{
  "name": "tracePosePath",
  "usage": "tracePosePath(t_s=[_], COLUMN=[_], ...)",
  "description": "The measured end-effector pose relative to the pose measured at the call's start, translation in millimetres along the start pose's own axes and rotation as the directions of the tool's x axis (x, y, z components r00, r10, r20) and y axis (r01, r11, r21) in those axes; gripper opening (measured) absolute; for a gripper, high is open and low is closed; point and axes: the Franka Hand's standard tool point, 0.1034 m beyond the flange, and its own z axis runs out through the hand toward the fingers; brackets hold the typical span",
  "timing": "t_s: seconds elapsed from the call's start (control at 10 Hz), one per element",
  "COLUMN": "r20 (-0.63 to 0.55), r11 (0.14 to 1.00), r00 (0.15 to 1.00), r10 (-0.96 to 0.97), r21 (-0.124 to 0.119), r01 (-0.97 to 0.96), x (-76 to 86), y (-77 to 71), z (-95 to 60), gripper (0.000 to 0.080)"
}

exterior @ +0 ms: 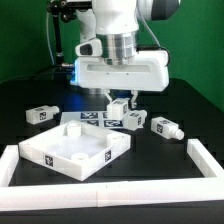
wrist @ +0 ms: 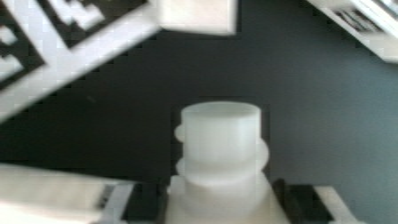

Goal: Assemble one leg

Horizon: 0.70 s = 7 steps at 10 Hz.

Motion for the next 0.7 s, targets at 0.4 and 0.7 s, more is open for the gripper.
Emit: tracePosePath(t_s=[0.4, 0.7], r20=[-0.013, -0.012], r11=[0.999, 0.999], r00=[1.0, 1.0], r10=[-0.018, -0.021], r21=[-0.027, -0.029], r01=[0.017, 0.021], x=[-40.7, -36.5], y=[66.3, 62.6], z=[20.2, 23.2], gripper=[0.0285, 0.0285])
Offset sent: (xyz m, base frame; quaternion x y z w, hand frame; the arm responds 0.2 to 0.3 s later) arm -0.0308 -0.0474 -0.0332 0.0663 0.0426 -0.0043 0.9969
